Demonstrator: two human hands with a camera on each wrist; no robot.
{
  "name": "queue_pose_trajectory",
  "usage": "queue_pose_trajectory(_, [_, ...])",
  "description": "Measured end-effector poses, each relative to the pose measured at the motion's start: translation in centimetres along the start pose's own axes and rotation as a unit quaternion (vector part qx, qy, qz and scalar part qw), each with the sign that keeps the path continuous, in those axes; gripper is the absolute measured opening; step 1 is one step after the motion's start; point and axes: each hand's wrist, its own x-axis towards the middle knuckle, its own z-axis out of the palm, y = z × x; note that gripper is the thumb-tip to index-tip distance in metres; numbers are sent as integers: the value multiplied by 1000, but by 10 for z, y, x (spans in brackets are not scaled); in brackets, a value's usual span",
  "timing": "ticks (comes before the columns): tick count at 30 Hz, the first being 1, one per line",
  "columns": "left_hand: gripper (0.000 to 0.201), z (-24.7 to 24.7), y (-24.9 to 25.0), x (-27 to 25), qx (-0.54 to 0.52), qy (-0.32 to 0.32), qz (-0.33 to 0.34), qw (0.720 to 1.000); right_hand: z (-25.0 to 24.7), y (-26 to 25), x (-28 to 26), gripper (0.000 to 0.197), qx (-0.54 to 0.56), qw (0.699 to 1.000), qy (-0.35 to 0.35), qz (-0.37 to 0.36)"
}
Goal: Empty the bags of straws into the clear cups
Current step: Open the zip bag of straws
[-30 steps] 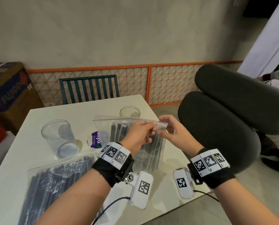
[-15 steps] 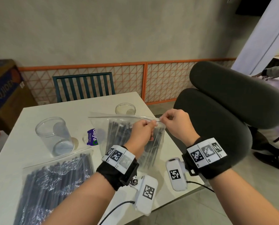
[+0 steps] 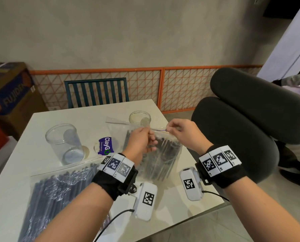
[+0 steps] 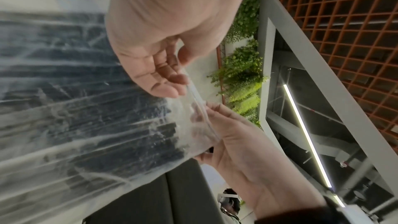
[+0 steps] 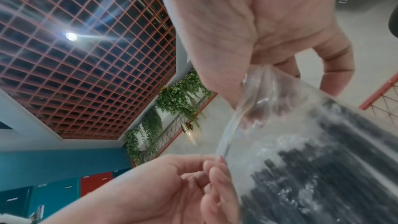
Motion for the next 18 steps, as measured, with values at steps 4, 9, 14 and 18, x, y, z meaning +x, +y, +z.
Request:
queue_pose_trajectory(4, [28, -2, -3, -3, 16, -24, 28, 999, 0, 4, 17, 15, -11, 997, 47, 57])
queue_pose_trajectory(9, [30, 0, -9, -6, 24, -30, 23, 999, 16, -12, 23, 19, -163, 983, 62, 65])
queue_pose_trajectory(14, [28, -1, 3, -4, 6, -28, 10, 1000, 31, -34, 17, 21, -202, 979, 27, -21])
queue_pose_trajectory(18, [36, -13, 5, 3, -11, 40, 26, 999, 35, -29, 20, 19, -167, 986, 21, -10])
